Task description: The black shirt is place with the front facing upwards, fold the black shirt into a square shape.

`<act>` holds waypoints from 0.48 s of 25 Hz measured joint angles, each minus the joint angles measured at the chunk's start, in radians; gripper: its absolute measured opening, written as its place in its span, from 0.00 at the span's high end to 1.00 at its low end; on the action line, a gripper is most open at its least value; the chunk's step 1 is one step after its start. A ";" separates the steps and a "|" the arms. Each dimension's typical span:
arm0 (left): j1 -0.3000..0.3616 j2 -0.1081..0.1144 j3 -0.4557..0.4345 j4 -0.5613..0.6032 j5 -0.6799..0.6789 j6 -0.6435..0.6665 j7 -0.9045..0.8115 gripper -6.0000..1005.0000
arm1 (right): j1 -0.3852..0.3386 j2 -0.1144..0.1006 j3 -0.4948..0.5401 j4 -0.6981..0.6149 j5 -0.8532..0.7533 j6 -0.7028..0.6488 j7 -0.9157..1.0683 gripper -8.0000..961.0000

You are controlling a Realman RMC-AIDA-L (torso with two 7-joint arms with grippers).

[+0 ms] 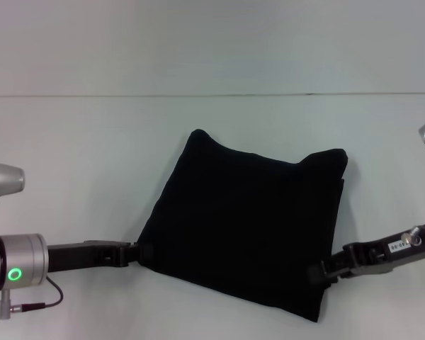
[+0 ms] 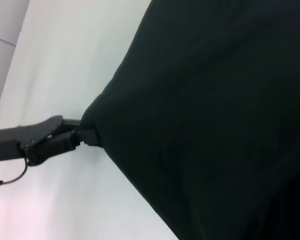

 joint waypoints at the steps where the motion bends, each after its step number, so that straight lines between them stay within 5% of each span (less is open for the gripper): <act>1: 0.000 0.000 -0.001 0.000 0.000 -0.005 -0.001 0.90 | -0.006 -0.002 -0.002 0.000 0.000 -0.006 -0.002 0.54; 4: -0.001 0.001 -0.003 0.000 -0.002 -0.011 -0.001 0.90 | -0.010 -0.003 -0.003 0.000 0.000 -0.008 -0.007 0.68; 12: -0.006 0.001 0.000 -0.006 -0.009 -0.012 -0.001 0.90 | -0.011 -0.003 -0.021 0.025 -0.001 -0.022 -0.025 0.85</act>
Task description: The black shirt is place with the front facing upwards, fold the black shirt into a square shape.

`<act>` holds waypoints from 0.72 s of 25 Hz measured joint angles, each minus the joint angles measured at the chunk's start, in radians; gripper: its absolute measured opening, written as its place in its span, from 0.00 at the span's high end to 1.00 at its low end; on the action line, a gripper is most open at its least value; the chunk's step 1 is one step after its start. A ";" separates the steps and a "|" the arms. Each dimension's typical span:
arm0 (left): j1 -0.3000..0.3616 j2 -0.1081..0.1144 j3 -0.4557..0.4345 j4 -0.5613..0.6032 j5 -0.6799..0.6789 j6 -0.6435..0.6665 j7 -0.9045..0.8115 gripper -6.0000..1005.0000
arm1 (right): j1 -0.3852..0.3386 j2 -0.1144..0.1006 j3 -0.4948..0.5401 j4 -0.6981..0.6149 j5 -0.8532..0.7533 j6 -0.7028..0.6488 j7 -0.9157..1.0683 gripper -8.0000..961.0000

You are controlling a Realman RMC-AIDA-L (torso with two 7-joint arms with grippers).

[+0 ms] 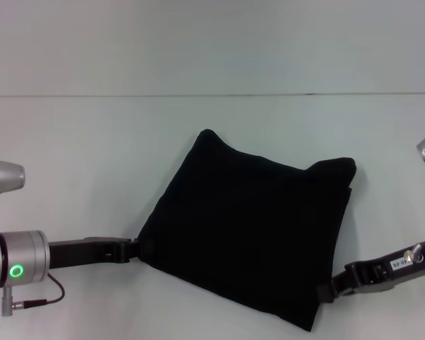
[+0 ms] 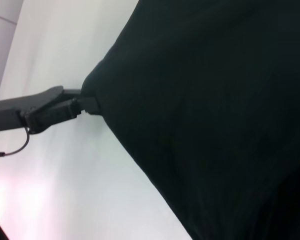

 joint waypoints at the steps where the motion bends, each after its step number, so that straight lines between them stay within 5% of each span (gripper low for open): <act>1: -0.001 0.000 0.000 -0.001 0.000 0.000 0.000 0.90 | 0.000 0.000 -0.004 0.005 0.000 -0.001 -0.001 0.87; 8: -0.001 -0.002 -0.004 -0.003 -0.001 0.000 -0.001 0.90 | -0.005 0.004 -0.023 0.018 -0.026 -0.021 -0.008 0.98; 18: -0.006 -0.005 -0.007 -0.014 -0.004 -0.018 -0.011 0.90 | 0.002 0.004 -0.023 0.048 -0.055 -0.074 -0.047 0.98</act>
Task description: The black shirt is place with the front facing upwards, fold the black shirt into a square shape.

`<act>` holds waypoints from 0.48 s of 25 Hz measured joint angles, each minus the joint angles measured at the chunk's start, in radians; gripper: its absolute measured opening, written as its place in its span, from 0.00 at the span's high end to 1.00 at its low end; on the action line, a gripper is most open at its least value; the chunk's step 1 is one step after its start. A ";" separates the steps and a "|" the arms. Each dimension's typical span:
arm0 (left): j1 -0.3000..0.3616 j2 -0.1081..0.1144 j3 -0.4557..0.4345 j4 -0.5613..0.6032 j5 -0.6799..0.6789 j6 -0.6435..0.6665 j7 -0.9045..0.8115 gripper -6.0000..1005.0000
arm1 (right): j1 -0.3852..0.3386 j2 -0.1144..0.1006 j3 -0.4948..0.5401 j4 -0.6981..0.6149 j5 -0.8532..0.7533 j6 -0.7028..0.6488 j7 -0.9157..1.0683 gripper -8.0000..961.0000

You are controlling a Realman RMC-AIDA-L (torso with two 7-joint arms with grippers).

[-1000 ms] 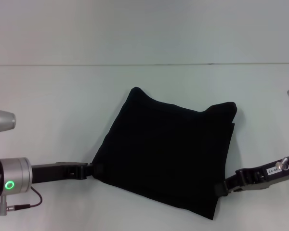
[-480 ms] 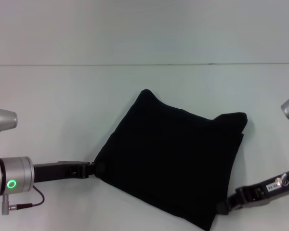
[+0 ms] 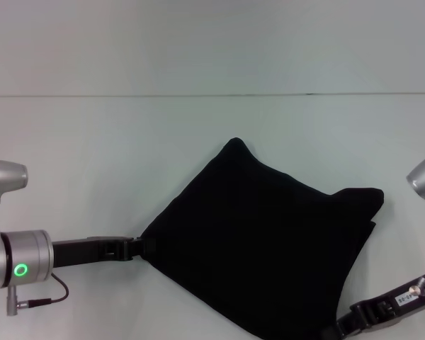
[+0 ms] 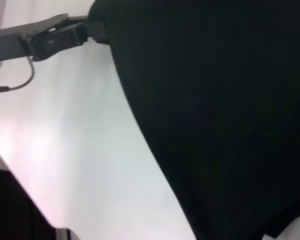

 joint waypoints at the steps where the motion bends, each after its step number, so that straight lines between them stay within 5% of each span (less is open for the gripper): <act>1: 0.000 0.000 0.000 -0.001 0.000 -0.004 -0.001 0.90 | 0.000 -0.002 0.009 0.008 0.002 -0.009 -0.011 0.98; 12: -0.016 -0.006 -0.002 -0.002 -0.002 -0.022 -0.004 0.90 | 0.007 -0.012 0.073 0.070 0.028 -0.183 -0.147 0.98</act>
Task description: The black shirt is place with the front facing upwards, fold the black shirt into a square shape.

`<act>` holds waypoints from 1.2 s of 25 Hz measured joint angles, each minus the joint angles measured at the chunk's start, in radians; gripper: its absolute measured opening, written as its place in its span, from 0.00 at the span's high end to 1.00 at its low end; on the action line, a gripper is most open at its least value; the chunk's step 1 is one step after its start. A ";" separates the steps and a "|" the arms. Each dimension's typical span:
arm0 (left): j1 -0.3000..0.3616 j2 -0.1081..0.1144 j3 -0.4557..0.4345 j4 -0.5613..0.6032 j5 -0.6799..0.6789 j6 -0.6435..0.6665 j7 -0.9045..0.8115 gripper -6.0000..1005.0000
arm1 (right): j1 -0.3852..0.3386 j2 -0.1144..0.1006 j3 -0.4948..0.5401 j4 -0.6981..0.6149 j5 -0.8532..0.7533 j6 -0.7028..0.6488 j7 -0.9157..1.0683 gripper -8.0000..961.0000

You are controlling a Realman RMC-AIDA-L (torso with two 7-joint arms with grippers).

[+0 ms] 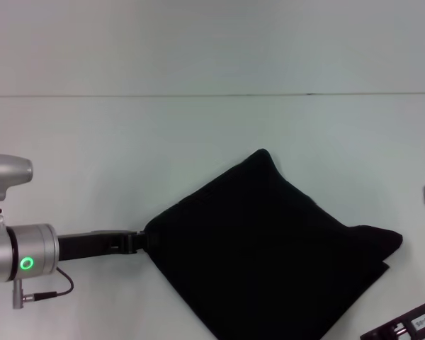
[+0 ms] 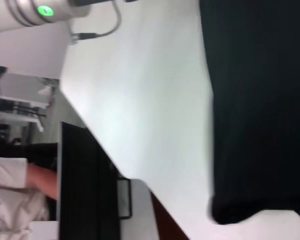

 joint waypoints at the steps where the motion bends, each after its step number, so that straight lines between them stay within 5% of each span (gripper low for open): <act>1: -0.001 0.000 0.000 0.000 0.000 0.000 0.000 0.90 | -0.003 -0.004 0.014 0.002 0.005 -0.011 -0.011 0.98; 8: -0.014 0.001 0.001 0.000 -0.001 -0.004 -0.006 0.90 | -0.018 -0.025 0.009 0.009 0.004 -0.004 -0.021 0.82; 11: -0.016 0.003 0.001 0.000 -0.001 -0.010 -0.012 0.90 | -0.038 -0.054 0.028 0.002 0.004 -0.007 -0.025 0.58; 16: -0.018 0.007 0.001 0.000 -0.001 -0.012 -0.017 0.90 | -0.054 -0.094 0.097 0.004 0.005 0.049 -0.023 0.51; 30: 0.028 0.021 -0.016 0.024 0.013 0.113 -0.061 0.90 | 0.009 -0.085 0.085 0.003 0.001 0.312 0.011 0.53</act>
